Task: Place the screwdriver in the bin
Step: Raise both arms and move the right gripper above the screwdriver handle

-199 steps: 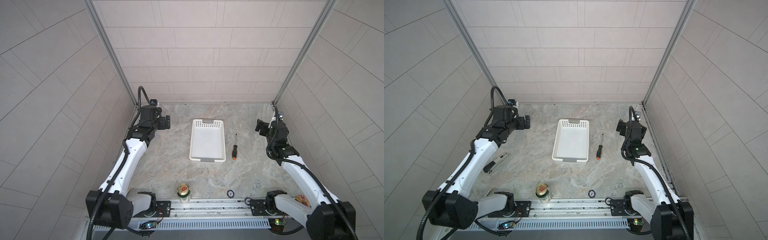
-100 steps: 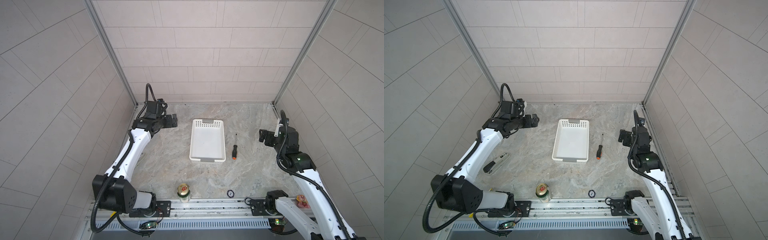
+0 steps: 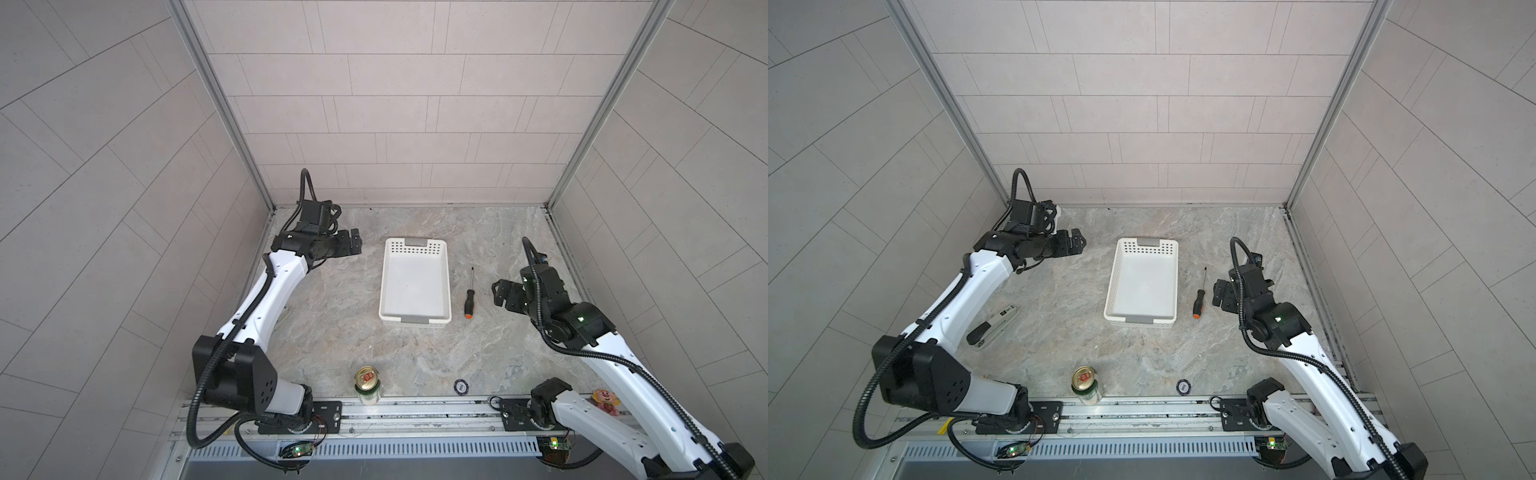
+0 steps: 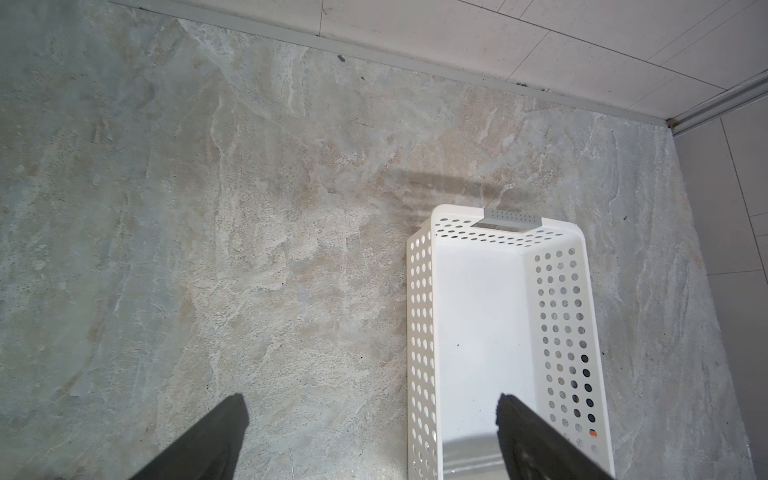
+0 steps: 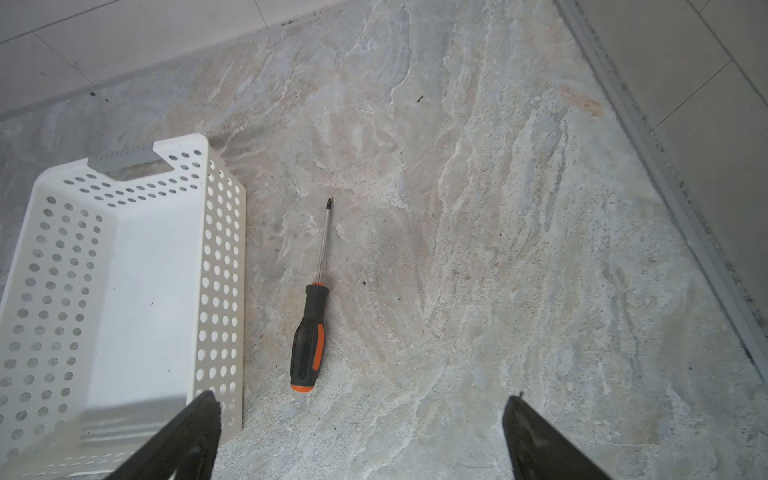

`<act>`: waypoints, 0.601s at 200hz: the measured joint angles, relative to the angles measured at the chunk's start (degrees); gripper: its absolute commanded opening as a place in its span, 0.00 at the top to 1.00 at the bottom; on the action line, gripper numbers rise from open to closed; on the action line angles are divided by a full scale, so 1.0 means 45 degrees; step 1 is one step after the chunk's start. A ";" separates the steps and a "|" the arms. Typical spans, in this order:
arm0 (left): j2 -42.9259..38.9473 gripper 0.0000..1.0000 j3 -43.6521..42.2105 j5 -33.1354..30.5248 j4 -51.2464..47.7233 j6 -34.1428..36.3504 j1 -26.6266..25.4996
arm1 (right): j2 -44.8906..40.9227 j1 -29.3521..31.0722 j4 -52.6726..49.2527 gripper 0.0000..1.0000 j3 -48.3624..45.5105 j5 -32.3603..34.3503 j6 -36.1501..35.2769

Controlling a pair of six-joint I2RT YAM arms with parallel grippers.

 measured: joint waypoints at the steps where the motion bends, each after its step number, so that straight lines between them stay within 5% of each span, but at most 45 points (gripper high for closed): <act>1: 0.0005 0.00 0.0000 0.0015 -0.0015 -0.0010 0.0000 | 0.0024 0.0034 0.0000 0.05 0.0000 0.0005 0.0029; 46: 0.0019 0.00 0.0058 0.0398 -0.0053 -0.0257 0.0165 | 0.3575 0.1263 0.0097 0.06 0.0651 0.0039 0.1273; 120: 0.0019 0.00 0.0078 0.0607 -0.0175 -0.0520 0.0418 | 0.6999 0.1413 0.0753 0.29 0.1729 -0.0126 0.2448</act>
